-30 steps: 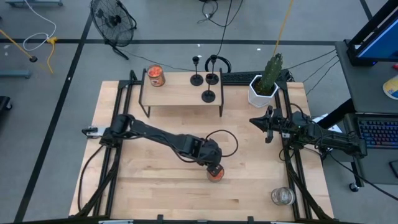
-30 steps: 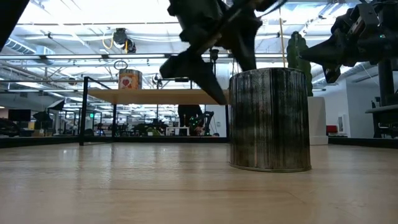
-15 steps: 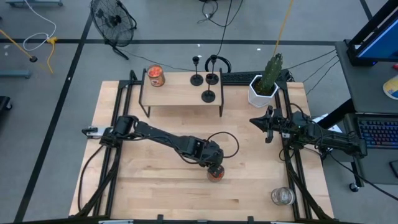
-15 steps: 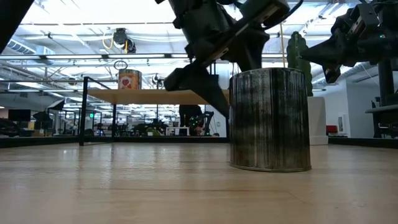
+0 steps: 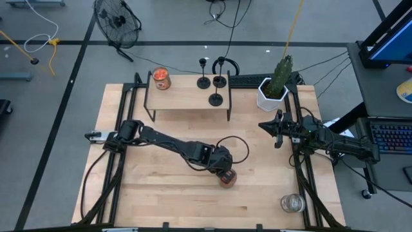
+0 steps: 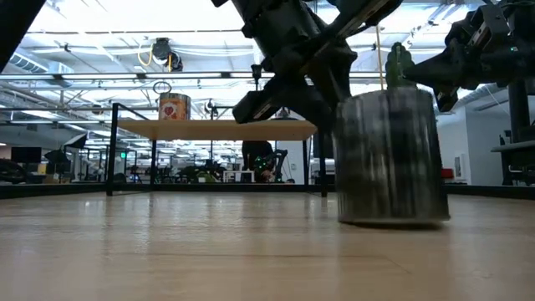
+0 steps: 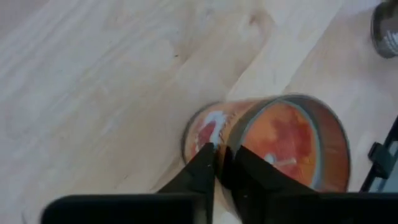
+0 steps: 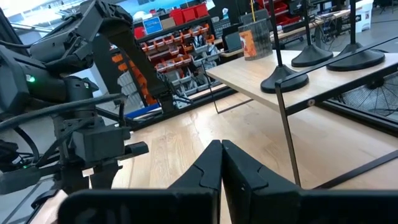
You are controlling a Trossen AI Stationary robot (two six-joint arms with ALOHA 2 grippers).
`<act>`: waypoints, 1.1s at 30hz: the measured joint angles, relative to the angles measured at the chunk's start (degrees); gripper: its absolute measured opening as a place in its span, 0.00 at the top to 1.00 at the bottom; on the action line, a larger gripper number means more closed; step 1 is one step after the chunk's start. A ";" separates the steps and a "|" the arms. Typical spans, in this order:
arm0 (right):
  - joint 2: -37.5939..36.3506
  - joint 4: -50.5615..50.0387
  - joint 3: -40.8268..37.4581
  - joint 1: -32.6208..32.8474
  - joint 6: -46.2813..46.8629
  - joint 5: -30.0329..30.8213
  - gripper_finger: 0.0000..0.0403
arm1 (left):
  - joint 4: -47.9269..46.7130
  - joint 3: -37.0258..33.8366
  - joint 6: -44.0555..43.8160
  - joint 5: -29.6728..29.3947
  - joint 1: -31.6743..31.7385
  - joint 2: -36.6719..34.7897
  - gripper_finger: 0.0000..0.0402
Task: Pick & Place candle stick holders
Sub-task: Put the orange scented candle on the shelf
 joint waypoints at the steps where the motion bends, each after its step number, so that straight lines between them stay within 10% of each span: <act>1: 0.01 -0.01 0.00 0.00 0.00 0.00 1.00 | 0.02 -0.01 0.47 0.06 0.00 0.00 0.92; 20: -0.02 -0.01 0.00 0.00 0.19 0.05 1.00 | -2.82 -0.43 3.96 3.09 1.00 -5.61 0.99; 33: 0.01 0.03 0.00 -0.02 0.14 0.26 1.00 | -17.44 -0.17 5.75 -13.20 4.80 -26.15 1.00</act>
